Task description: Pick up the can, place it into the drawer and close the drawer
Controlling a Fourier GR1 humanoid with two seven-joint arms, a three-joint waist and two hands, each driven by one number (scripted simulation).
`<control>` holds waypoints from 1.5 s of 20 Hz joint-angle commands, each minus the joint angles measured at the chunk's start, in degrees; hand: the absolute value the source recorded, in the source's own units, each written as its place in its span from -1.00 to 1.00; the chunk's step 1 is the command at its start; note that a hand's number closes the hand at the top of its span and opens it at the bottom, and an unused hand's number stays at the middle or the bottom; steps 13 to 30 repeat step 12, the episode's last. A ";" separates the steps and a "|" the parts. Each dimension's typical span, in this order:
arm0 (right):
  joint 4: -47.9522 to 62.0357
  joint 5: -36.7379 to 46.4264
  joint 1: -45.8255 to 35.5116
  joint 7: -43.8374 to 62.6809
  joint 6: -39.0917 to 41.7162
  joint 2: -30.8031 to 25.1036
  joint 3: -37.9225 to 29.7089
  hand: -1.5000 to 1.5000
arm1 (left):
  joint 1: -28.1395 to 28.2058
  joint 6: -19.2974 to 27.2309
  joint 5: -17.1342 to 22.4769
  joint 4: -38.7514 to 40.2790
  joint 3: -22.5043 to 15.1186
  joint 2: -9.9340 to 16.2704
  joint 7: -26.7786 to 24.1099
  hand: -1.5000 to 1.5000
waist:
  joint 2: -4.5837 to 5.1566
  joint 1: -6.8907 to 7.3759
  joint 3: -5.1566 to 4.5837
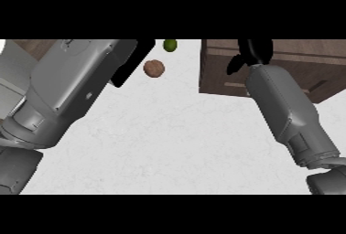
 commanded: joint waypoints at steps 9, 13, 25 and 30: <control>1.96 -7.98 -6.35 -6.88 -2.15 3.17 -7.74 -1.00 | 7.78 -1.59 0.24 -10.84 -0.42 4.67 3.19 -1.00 | -0.36 1.11 -0.10; 3.15 -8.12 -8.83 -8.17 -0.21 1.86 -8.32 -1.00 | 8.88 -1.22 -0.19 -13.39 -0.58 6.12 4.26 -1.00 | -0.40 0.81 -0.15; 3.15 -8.12 -8.83 -8.17 -0.21 1.86 -8.32 -1.00 | 8.88 -1.22 -0.19 -13.39 -0.58 6.12 4.26 -1.00 | -0.40 0.81 -0.15; 3.15 -8.12 -8.83 -8.17 -0.21 1.86 -8.32 -1.00 | 8.88 -1.22 -0.19 -13.39 -0.58 6.12 4.26 -1.00 | -0.40 0.81 -0.15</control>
